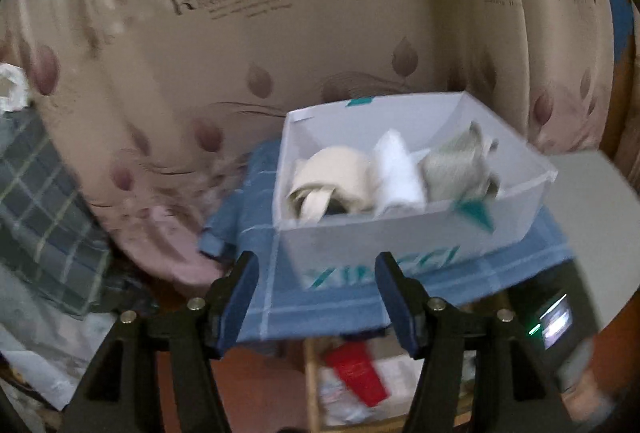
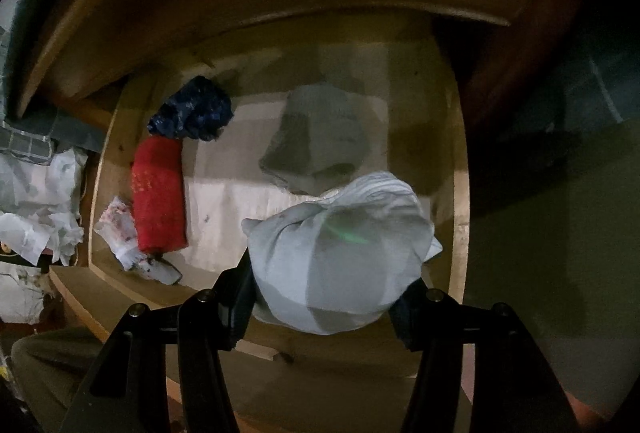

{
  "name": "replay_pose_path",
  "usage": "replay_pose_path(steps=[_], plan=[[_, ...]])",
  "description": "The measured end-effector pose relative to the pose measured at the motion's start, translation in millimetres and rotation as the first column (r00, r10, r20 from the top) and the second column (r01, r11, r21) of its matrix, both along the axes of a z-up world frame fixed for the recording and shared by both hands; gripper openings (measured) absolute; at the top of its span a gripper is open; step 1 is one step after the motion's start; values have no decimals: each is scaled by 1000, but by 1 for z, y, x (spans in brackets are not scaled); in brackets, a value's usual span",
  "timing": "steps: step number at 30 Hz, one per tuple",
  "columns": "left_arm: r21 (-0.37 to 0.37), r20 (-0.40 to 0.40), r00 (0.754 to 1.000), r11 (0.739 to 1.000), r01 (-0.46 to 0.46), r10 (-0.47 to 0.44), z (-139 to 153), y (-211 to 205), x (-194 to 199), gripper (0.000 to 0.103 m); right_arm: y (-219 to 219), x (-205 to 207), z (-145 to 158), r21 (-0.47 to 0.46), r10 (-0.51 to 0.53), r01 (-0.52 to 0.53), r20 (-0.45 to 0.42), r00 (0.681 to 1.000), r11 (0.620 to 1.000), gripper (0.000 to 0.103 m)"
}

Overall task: Take underwear out of drawer
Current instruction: 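Lift blue underwear with the right tool toward the box while the left tool returns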

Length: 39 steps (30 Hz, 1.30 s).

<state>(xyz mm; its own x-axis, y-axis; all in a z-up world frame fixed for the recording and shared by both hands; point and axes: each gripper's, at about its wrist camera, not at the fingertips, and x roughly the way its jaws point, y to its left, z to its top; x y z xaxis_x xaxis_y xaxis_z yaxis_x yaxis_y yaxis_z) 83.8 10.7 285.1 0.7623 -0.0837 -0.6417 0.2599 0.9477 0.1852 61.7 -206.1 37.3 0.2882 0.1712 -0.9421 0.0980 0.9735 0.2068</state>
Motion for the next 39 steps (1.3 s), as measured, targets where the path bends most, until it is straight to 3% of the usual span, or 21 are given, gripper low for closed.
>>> replay_pose_path(steps=[7, 10, 14, 18, 22, 24, 28, 31, 35, 39], plan=[[15, -84, 989, 993, -120, 121, -75, 42, -15, 62, -1, -8, 25, -16, 29, -28, 99, 995, 999, 54], [-20, -129, 971, 979, -203, 199, -107, 59, -9, 62, -5, -12, 35, -25, 5, -2, 107, 994, 1000, 54], [-48, -165, 945, 955, -293, 282, -143, 70, -6, 62, -15, -21, 53, 31, -45, 42, 103, 994, 999, 54], [-59, -224, 929, 947, -315, 295, -167, 78, -5, 62, -17, -29, 89, 10, -43, 42, 143, 989, 999, 54], [-15, -168, 927, 940, -342, 335, -167, 90, -8, 62, -18, -35, 145, -15, -25, 29, 219, 975, 999, 54], [-37, -152, 923, 931, -362, 353, -163, 95, -10, 62, -17, -35, 174, -44, -10, 22, 257, 966, 999, 54], [-127, -207, 914, 917, -379, 349, -162, 106, -11, 62, -17, -26, 236, -77, 7, 20, 336, 942, 997, 54], [-119, -199, 916, 919, -376, 349, -160, 107, -9, 62, -12, -10, 272, -128, 39, 11, 383, 923, 992, 54], [-99, -175, 919, 922, -373, 353, -158, 105, -10, 62, -3, 21, 296, -169, 53, 19, 407, 912, 985, 54], [-116, -185, 924, 926, -360, 336, -157, 105, -10, 62, 2, 60, 296, -213, 47, 41, 394, 918, 976, 54]])
